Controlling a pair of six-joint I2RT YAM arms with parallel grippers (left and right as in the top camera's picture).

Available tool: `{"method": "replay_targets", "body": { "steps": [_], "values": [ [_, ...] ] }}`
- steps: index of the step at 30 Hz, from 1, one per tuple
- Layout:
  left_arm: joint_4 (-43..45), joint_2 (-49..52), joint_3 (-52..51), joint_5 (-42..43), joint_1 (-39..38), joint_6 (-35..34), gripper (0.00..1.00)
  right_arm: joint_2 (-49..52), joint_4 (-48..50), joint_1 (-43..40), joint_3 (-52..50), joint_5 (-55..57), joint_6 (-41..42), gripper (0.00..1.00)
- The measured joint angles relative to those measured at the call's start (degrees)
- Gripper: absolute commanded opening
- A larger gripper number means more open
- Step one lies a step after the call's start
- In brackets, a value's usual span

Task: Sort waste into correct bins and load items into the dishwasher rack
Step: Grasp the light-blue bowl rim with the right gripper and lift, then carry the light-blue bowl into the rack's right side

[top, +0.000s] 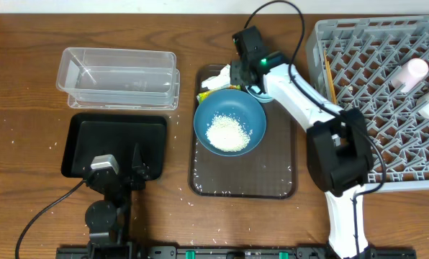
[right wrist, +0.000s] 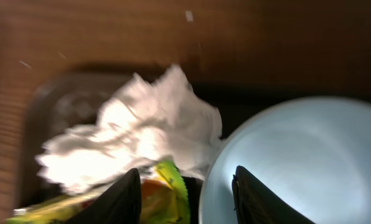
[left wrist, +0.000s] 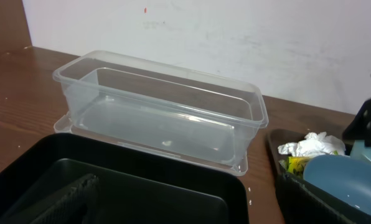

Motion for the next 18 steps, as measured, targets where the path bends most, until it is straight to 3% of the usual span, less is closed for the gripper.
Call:
{"method": "replay_targets", "body": {
  "steps": [4, 12, 18],
  "values": [
    [0.0, 0.0, 0.0, 0.0, 0.0, 0.0, 0.92, 1.8, -0.4, 0.0, -0.1, 0.5, 0.0, 0.4],
    [0.0, 0.0, 0.0, 0.0, 0.0, 0.0, 0.92, 2.5, -0.8, 0.0, -0.2, 1.2, 0.6, 0.03],
    [0.0, 0.0, 0.0, 0.0, 0.0, 0.0, 0.92, 1.4, -2.3, 0.0, 0.1, 2.6, 0.8, 0.01]
  ]
}}
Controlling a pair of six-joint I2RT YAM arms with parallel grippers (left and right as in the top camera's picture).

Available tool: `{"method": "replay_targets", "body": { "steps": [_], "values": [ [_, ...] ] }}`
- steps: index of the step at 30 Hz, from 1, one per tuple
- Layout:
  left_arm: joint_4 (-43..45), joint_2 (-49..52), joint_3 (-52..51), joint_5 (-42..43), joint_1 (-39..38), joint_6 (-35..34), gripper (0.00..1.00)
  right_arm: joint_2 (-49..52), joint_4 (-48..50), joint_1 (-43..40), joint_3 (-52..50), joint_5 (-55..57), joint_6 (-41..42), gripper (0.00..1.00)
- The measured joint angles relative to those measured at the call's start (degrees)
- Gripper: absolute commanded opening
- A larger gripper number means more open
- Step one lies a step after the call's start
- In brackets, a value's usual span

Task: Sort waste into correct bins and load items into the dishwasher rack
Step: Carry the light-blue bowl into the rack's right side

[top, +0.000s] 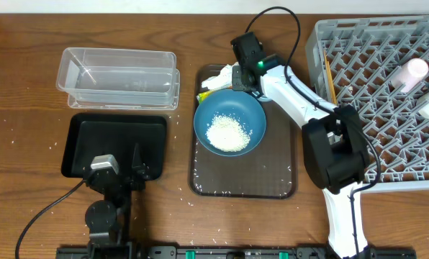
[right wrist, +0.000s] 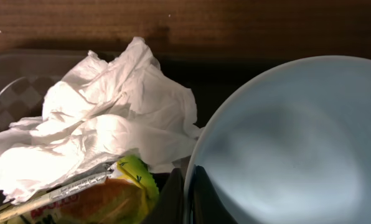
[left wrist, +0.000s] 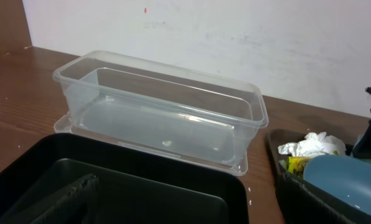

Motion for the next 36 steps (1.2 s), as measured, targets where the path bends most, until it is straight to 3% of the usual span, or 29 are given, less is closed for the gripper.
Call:
{"method": "replay_targets", "body": {
  "steps": [5, 11, 19, 29, 36],
  "values": [
    [0.0, 0.0, 0.0, 0.0, 0.0, 0.0, 0.92, -3.3, -1.8, -0.8, 0.0, -0.8, 0.0, 0.01],
    [0.0, 0.0, 0.0, 0.0, 0.0, 0.0, 0.92, -14.1, -5.2, -6.0, 0.0, -1.6, -0.2, 0.01],
    [0.0, 0.0, 0.0, 0.0, 0.0, 0.0, 0.92, -27.1, -11.0, -19.2, 0.8, -5.4, -3.4, 0.01],
    [0.0, 0.0, 0.0, 0.0, 0.0, 0.0, 0.92, -27.9, -13.8, -39.9, 0.9, -23.9, -9.4, 0.01],
    [0.0, 0.0, 0.0, 0.0, 0.0, 0.0, 0.92, -27.9, -21.2, -53.1, 0.9, -33.9, -10.8, 0.01]
  ]
}}
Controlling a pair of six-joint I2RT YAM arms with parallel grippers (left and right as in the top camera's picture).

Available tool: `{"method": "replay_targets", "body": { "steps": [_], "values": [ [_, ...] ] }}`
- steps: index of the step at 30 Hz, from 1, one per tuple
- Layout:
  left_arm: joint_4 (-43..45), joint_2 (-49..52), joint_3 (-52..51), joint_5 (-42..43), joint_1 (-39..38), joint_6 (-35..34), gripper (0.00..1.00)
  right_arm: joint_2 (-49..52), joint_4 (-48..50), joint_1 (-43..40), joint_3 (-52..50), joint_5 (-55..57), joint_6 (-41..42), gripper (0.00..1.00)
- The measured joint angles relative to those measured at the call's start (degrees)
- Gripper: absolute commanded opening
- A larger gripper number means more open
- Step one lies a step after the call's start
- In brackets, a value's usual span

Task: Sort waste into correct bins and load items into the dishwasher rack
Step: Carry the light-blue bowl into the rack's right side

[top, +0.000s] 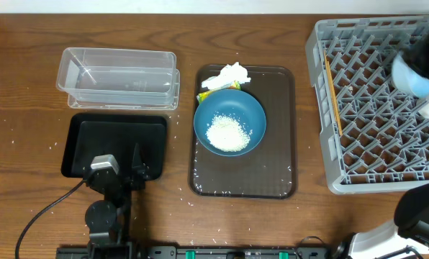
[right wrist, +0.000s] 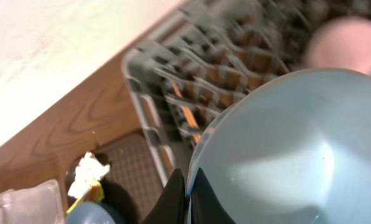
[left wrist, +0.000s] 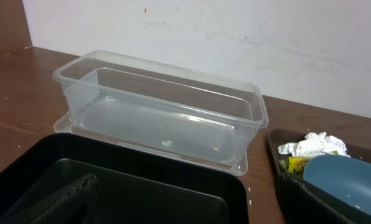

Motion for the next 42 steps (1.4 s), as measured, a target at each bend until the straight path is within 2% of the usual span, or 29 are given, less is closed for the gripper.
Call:
{"method": "replay_targets", "body": {
  "steps": [9, 18, 30, 42],
  "values": [
    [0.0, 0.0, 0.0, 0.0, 0.0, 0.0, 0.92, 0.0, -7.7, -13.2, 0.0, -7.8, -5.0, 0.01],
    [0.0, 0.0, 0.0, 0.0, 0.0, 0.0, 0.92, 0.0, -4.1, -23.4, -3.2, -21.5, -13.0, 0.01],
    [0.0, 0.0, 0.0, 0.0, 0.0, 0.0, 0.92, 5.0, 10.0, -24.1, -17.8, -37.1, -14.9, 0.01],
    [0.0, 0.0, 0.0, 0.0, 0.0, 0.0, 0.92, 9.6, 16.0, -24.1, -18.7, -50.6, -14.7, 0.01]
  ]
}}
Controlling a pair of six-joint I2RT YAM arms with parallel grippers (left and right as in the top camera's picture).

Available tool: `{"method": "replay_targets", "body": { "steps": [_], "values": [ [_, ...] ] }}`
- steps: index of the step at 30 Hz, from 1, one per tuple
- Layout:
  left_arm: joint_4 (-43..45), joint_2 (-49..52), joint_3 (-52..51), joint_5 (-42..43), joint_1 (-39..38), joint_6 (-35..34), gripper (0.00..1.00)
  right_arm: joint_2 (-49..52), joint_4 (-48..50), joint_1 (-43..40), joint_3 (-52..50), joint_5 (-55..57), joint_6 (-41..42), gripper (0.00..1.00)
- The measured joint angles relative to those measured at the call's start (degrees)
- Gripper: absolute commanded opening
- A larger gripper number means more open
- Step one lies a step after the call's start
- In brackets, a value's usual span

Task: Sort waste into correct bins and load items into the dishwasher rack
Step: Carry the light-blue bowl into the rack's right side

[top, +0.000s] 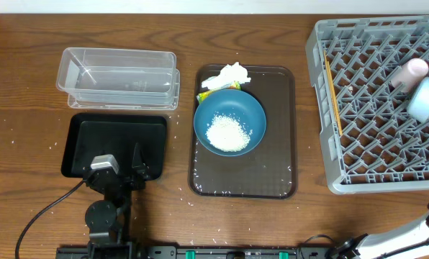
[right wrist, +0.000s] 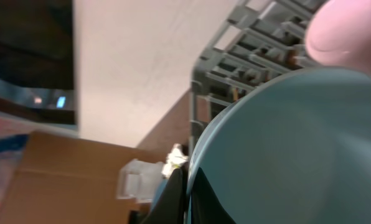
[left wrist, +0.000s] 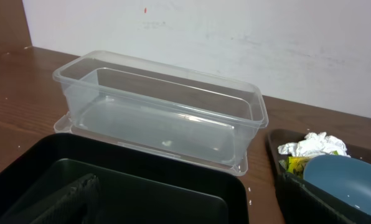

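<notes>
My right gripper [right wrist: 187,186] is shut on the rim of a pale blue bowl [right wrist: 285,149], which is tipped on its side over the grey dishwasher rack [top: 366,108] near its right edge [top: 425,99]. A pink cup [top: 410,71] lies in the rack just beyond it. On the brown tray [top: 272,165] sit a darker blue bowl holding rice [top: 229,124], a crumpled white tissue [top: 232,73] and a yellow wrapper [top: 213,88]. My left gripper [top: 134,158] rests over the black bin [top: 85,144]; its jaws are too dark to read.
A clear plastic bin [top: 118,75] stands behind the black bin, left of the tray. An orange stick [top: 332,79] lies along the rack's left side. Rice grains are scattered on the table around the tray.
The right gripper, still holding the pale blue bowl, has moved from the rack's upper right to a spot nearer me, beside the pink cup, and the bowl is tipped further. The left arm is unchanged.
The right gripper first stood open around the pale bowl's rim at the back of the tray, then was shut on that rim. Later it held the bowl above the rack, and now holds it low by the pink cup. The left arm stayed still.
</notes>
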Motion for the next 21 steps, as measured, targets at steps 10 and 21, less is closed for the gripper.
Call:
{"method": "replay_targets", "body": {
  "steps": [10, 21],
  "values": [
    [0.0, 0.0, 0.0, 0.0, 0.0, 0.0, 0.92, 1.0, -3.6, -0.1, 0.0, 1.7, 2.1, 0.01],
    [0.0, 0.0, 0.0, 0.0, 0.0, 0.0, 0.92, 1.0, -5.2, -3.6, 0.0, 2.6, 2.3, 0.07]
  ]
}}
